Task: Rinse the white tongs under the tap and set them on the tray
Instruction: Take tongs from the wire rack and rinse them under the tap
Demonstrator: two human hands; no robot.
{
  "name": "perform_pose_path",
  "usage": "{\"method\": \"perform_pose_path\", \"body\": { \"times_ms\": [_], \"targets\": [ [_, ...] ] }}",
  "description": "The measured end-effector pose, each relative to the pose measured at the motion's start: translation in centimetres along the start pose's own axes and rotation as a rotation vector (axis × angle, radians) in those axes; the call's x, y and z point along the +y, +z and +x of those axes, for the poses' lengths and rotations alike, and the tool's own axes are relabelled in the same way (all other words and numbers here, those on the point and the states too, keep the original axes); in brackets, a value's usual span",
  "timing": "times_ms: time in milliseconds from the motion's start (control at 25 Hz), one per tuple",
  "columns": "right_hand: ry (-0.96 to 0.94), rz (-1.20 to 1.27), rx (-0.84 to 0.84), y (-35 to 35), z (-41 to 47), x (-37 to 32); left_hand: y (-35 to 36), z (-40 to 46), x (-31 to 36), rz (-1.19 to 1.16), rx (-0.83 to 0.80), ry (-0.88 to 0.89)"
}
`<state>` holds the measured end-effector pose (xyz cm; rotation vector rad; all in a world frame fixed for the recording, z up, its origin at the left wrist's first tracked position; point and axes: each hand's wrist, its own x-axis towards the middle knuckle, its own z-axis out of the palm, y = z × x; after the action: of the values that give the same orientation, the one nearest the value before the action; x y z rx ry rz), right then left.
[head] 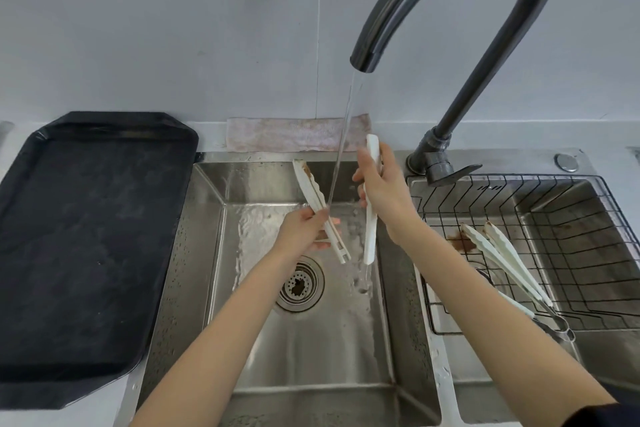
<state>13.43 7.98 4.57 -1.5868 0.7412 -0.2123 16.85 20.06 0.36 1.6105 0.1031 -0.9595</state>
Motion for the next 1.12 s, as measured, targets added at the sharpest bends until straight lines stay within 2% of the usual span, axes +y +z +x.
{"method": "perform_pose_path", "body": {
  "times_ms": [400,560,760,920,1120],
  "targets": [
    [-0.178,-0.285,0.048,-1.8,-1.3,-1.7,2.2,2.0,1.6,-0.033,-0.101,-0.026],
    [-0.226,-0.324,0.052,-1.7,-0.9,-1.4,2.7,2.1,1.6,-0.049,-0.095,-0.017],
    [-0.200,-0.272,0.067,-1.8,-0.7,-1.2,2.7,2.4,2.5,-0.049,-0.067,-0.014],
    [-0.137,-0.184,0.101,-2.2,-0.2,-0.6,2.5,2.3,3.1,-0.053,-0.128,0.026],
    [0.037,0.038,0.104,-2.7,0.5,0.4,2.0,2.0,3.4,-0.318,-0.215,-0.051]
  ]
}}
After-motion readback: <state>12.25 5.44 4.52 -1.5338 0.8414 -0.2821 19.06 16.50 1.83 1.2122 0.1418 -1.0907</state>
